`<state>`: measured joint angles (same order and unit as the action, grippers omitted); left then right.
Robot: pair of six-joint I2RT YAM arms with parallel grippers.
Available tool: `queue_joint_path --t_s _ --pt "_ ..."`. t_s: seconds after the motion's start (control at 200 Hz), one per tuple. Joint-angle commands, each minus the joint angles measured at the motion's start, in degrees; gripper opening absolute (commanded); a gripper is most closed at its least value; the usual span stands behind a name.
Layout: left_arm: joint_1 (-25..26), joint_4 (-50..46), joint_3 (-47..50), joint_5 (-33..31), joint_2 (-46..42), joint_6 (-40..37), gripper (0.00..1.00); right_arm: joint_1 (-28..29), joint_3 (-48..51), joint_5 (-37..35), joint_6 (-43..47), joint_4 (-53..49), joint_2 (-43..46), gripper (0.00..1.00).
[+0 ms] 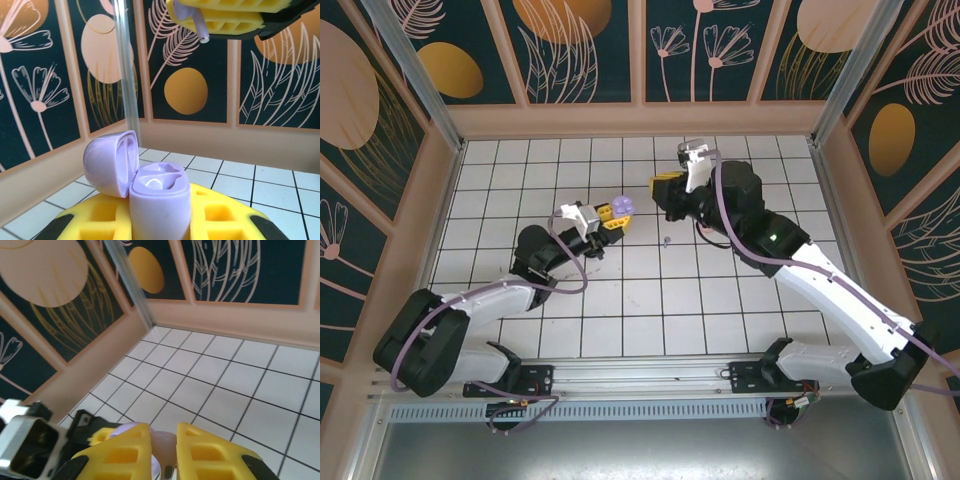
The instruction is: Insert wireless bluetooth earbuds into charging case
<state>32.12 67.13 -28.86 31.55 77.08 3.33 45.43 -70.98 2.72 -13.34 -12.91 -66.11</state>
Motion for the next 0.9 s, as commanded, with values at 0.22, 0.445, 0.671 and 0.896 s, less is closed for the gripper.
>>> queue_joint_path --t_s 0.22,0.445,0.671,0.896 --pt "1.94 10.39 -6.02 1.82 4.56 3.42 0.00 3.89 4.00 1.27 0.60 7.33 2.25 0.15" --pt "2.19 11.09 -6.89 2.62 5.10 4.64 0.00 5.71 4.52 -0.96 1.11 8.64 2.32 0.15" --pt "2.49 10.49 -8.03 3.84 4.95 5.39 0.00 6.34 5.10 -2.30 1.30 10.35 1.98 0.15" --pt "2.81 9.61 -8.74 4.55 5.01 5.37 0.00 6.34 4.69 -3.34 1.65 11.38 1.51 0.15"
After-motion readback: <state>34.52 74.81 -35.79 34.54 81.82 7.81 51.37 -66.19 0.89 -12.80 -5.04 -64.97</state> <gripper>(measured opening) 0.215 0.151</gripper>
